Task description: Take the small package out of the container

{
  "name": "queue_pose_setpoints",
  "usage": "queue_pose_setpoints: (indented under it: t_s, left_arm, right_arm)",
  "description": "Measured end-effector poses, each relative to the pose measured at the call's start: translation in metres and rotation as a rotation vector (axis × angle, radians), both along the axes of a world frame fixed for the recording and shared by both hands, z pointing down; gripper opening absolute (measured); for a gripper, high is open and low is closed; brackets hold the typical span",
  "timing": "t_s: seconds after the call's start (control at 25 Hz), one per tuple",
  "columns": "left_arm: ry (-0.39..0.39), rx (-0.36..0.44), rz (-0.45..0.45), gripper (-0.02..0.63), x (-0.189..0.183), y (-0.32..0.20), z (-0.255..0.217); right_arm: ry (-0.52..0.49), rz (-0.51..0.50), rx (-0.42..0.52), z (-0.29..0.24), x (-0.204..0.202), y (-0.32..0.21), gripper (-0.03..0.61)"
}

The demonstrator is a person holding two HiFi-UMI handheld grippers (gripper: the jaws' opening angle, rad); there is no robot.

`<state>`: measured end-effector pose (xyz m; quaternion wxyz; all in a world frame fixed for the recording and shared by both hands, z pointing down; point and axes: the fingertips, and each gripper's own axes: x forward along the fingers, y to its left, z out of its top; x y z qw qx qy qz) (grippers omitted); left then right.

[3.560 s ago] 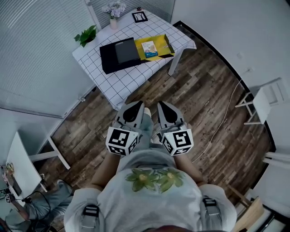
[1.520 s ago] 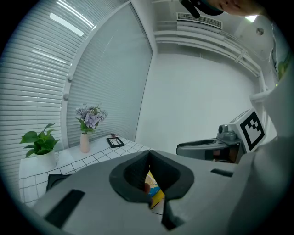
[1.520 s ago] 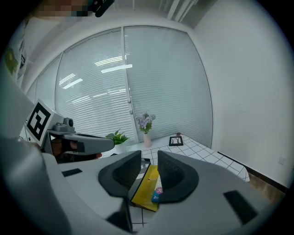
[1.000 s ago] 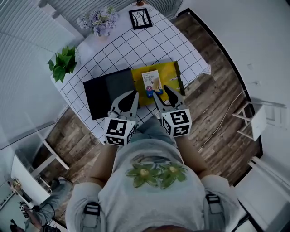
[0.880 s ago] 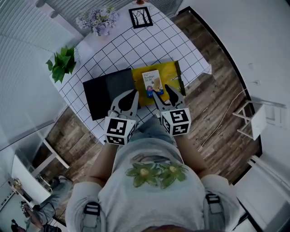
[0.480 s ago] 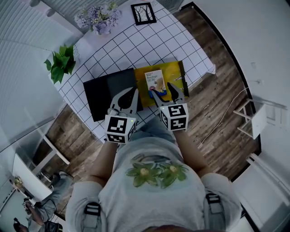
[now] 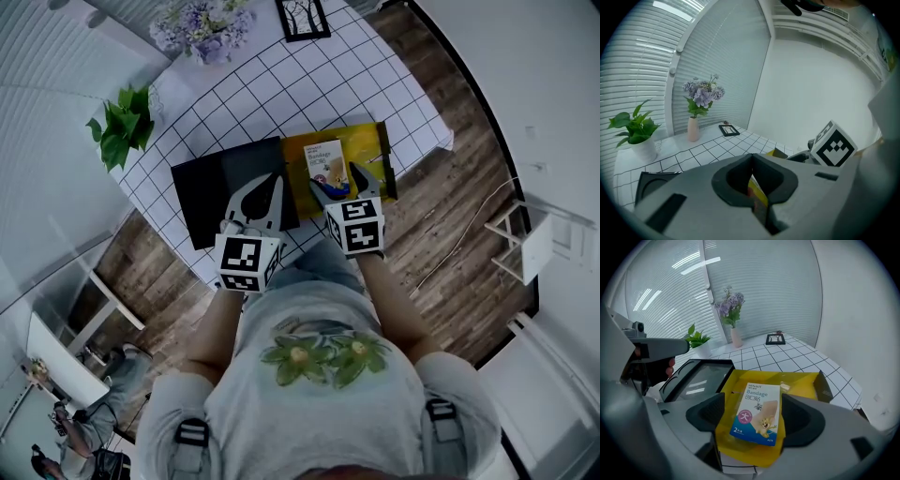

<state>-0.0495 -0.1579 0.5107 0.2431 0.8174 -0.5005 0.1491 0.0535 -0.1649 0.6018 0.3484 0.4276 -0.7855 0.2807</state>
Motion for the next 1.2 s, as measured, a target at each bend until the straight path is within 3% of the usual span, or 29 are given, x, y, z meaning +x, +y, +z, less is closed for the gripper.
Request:
queue_pose_setpoints:
  t_s: [0.4, 1.2]
  left_arm:
    - [-0.007, -0.018, -0.007, 0.006, -0.002, -0.004, 0.011]
    - [-0.015, -0.031, -0.020, 0.006, -0.014, -0.009, 0.020]
  right_arm:
    - [0.061, -0.036, -0.122, 0.028, -0.002, 0.000, 0.350]
    - [0.154, 0.022, -0.219, 0.060, -0.001, -0.010, 0.353]
